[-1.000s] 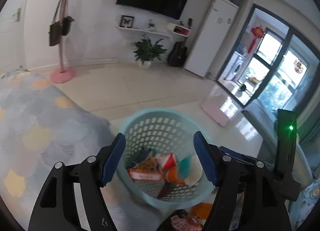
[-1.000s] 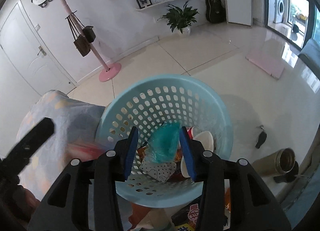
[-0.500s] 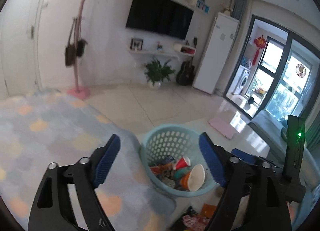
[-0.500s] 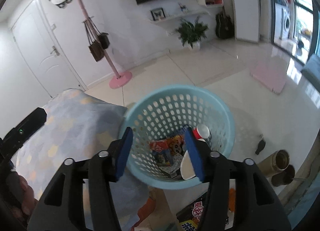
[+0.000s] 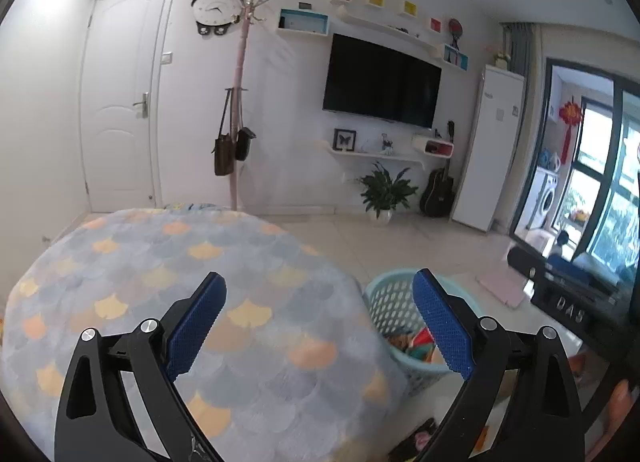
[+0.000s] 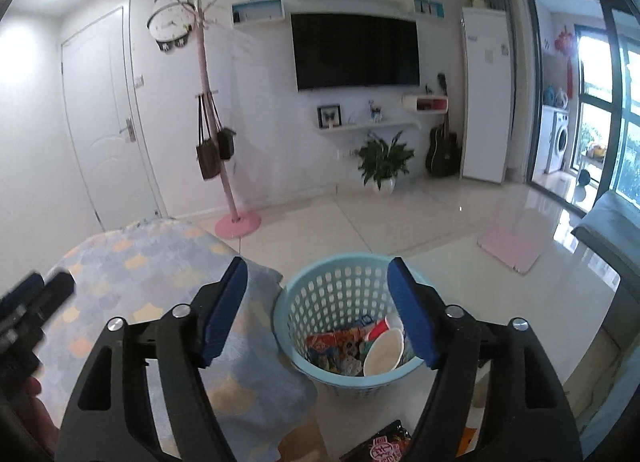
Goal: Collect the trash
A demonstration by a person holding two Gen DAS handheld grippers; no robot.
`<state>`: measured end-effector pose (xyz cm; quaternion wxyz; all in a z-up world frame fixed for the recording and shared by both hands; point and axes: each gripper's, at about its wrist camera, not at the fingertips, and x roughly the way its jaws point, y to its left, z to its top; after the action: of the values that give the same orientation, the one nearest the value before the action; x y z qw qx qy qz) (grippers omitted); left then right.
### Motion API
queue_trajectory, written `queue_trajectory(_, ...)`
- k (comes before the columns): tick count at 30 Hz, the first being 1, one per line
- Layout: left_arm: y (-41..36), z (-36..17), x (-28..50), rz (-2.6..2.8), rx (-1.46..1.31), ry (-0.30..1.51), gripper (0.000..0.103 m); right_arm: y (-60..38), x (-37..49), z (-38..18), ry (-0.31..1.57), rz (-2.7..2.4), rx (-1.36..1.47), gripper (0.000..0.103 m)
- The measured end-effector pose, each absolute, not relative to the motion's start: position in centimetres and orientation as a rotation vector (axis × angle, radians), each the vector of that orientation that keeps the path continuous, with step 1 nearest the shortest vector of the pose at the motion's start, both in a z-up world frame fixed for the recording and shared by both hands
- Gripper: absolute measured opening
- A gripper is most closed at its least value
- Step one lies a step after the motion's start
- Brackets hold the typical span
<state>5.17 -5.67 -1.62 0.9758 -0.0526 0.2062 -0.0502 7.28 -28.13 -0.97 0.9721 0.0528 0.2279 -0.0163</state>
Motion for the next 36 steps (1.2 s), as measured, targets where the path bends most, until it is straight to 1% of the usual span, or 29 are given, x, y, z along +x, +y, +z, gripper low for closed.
queue_trajectory(6, -4.8, -2.1, 3.3, -0.087, -0.102, 0.409, 0.092, -26.0, 5.5, -1.6, 0.423, -0.075, -0.001, 0.069)
queue_trajectory(12, -4.9, -2.4, 2.5, -0.096, -0.094, 0.383, 0.092, -25.0, 4.7, -2.4, 0.403, -0.060, -0.024, 0.070)
queue_trajectory(18, -4.6, -2.7, 2.7, -0.096, -0.126, 0.395, 0.092, -25.5, 4.5, -2.2, 0.394, -0.054, -0.015, 0.072)
queue_trajectory(32, -5.2, -2.3, 2.4, -0.072, -0.095, 0.384, 0.092, -26.4, 4.6, -2.7, 0.399, -0.065, 0.019, 0.073)
queue_trajectory(36, -5.3, -2.3, 2.0, -0.065, -0.082, 0.370, 0.092, -26.4, 4.4, -2.6, 0.398, -0.066, 0.023, 0.075)
